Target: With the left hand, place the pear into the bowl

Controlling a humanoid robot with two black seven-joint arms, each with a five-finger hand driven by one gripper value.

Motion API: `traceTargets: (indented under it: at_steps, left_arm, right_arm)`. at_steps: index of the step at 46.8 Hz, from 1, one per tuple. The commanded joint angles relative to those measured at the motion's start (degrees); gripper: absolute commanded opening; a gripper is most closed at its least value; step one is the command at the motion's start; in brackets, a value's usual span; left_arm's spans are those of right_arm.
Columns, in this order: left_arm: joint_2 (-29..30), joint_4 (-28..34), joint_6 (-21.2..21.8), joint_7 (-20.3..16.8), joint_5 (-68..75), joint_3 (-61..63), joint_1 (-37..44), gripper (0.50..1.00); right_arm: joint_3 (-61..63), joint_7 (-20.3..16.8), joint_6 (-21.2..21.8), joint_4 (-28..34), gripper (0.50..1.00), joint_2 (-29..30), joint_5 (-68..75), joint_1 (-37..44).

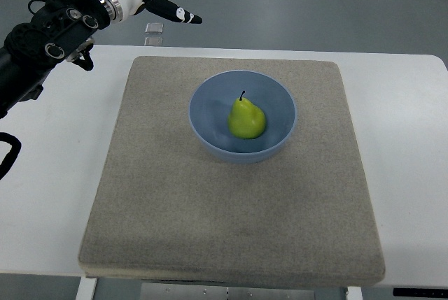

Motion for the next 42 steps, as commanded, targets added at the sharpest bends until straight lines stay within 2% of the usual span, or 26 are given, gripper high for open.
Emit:
traceTargets:
  at_steps: [1, 12, 28, 42]
  left_arm:
    - [-0.08, 1.72, 2.01, 0.06, -5.75, 0.17, 0.11, 0.977]
    - [-0.96, 6.11, 4.74, 0.06, -18.15, 0.17, 3.54, 0.988]
    - [-1.31, 5.59, 3.33, -0.20, -26.51, 0.09, 7.67, 0.990]
    - [-1.75, 5.94, -3.52, -0.82, -32.66, 0.00, 10.40, 0.990]
  right_arm:
    - [0.00, 0.00, 0.00, -0.04, 0.924, 0.00, 0.00, 0.00]
    - [0.00, 0.00, 0.00, -0.04, 0.924, 0.00, 0.00, 0.00]
    - [0.00, 0.00, 0.00, 0.05, 0.926, 0.00, 0.00, 0.00]
    - [0.00, 0.00, 0.00, -0.04, 0.924, 0.00, 0.00, 0.00]
